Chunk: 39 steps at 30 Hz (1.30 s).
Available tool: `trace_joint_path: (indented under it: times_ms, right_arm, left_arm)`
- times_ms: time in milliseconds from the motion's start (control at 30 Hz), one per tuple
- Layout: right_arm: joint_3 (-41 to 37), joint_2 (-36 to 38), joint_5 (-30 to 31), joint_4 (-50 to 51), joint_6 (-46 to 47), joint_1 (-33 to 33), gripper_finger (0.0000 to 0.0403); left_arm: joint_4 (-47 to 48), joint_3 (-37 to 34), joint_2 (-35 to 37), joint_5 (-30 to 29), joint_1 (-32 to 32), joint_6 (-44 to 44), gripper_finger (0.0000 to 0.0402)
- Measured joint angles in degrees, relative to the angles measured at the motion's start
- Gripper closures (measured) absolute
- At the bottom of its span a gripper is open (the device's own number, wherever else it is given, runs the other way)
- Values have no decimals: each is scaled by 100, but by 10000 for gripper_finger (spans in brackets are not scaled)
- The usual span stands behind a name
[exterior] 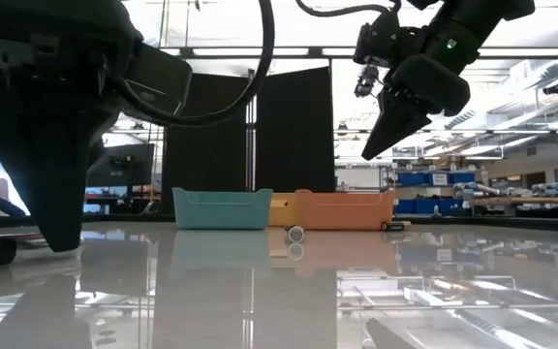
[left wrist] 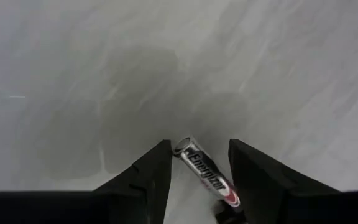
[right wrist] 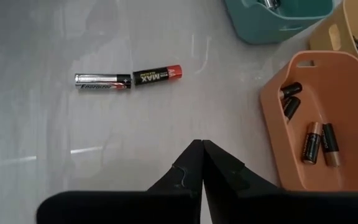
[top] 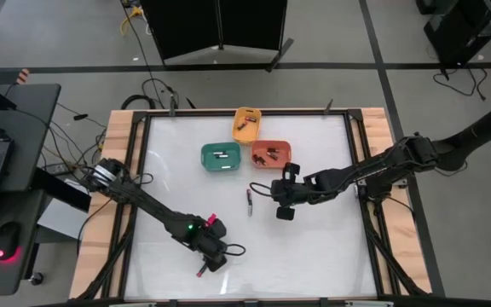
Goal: Sort batteries
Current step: Put the silver battery into the green bin
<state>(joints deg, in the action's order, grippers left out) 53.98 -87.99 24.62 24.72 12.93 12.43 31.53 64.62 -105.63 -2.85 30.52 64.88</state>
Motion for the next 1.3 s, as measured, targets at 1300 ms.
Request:
trace_joint_path:
  times_ms: [1300]
  right_arm:
    - [0,0,466,710,365,184,388]
  left_arm:
    - [1252,429,1031,-2124,-2477,-5465,359]
